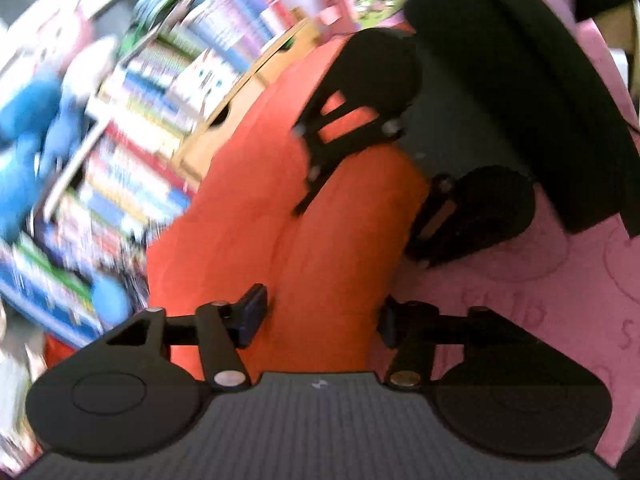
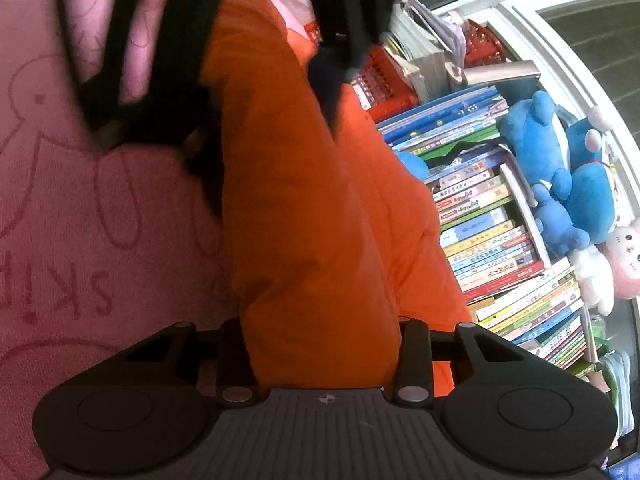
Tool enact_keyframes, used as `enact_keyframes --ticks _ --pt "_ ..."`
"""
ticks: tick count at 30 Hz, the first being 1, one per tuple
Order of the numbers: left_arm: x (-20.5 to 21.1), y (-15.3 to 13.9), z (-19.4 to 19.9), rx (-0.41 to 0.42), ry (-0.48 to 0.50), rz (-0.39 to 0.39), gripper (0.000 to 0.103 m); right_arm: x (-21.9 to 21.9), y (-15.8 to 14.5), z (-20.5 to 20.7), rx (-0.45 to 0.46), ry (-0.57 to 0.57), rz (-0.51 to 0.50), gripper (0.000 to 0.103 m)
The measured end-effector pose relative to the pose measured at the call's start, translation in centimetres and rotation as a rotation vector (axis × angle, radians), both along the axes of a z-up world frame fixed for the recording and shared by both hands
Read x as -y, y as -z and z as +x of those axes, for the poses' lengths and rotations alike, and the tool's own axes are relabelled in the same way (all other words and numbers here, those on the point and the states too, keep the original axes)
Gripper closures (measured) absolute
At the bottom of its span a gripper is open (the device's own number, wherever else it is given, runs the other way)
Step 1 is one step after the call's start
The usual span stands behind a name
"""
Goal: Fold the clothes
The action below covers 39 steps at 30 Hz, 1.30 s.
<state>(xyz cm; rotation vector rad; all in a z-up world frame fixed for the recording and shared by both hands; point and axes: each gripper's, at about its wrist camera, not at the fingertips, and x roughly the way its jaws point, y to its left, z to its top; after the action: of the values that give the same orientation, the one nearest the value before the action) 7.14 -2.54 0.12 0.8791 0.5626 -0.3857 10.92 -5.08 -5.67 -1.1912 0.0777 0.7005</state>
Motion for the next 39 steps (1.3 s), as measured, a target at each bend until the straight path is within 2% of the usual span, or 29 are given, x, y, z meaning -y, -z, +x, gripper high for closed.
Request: enact_keyframes --ticks 2,6,8,15,19,22,25,29,39 --pt "0.9 0.7 0.5 0.017 0.015 0.050 0.047 0.1 -0.1 0.0 -0.003 -0.002 -0.002 0.064" --pt "1.8 3.3 1.3 0.070 0.048 0.221 0.047 0.2 -0.3 0.0 -0.004 -0.008 -0.003 0.065" --pt "1.8 4.3 1.4 0.095 0.065 0.271 0.047 0.2 -0.2 0.0 -0.004 -0.010 -0.003 0.065" --pt "1.9 4.7 2.5 0.129 0.080 0.244 0.048 0.3 0.1 -0.1 0.004 -0.018 -0.009 0.065" --pt "2.0 5.1 2.0 0.140 0.094 0.260 0.061 0.4 0.4 -0.1 0.006 -0.023 -0.012 0.065" --pt "1.8 5.2 2.1 0.131 0.077 0.263 0.066 0.7 0.5 -0.1 0.007 -0.026 -0.015 0.065" --pt "1.5 5.0 2.3 0.110 0.057 0.243 0.066 1.2 0.7 -0.1 0.011 -0.025 -0.020 0.065" --pt "0.5 5.1 2.1 0.111 0.049 0.259 0.067 2.5 1.0 0.2 0.024 -0.006 -0.034 0.065" --pt "-3.2 4.9 1.3 0.089 -0.024 0.257 0.067 7.1 1.1 1.5 0.024 0.099 -0.045 0.064"
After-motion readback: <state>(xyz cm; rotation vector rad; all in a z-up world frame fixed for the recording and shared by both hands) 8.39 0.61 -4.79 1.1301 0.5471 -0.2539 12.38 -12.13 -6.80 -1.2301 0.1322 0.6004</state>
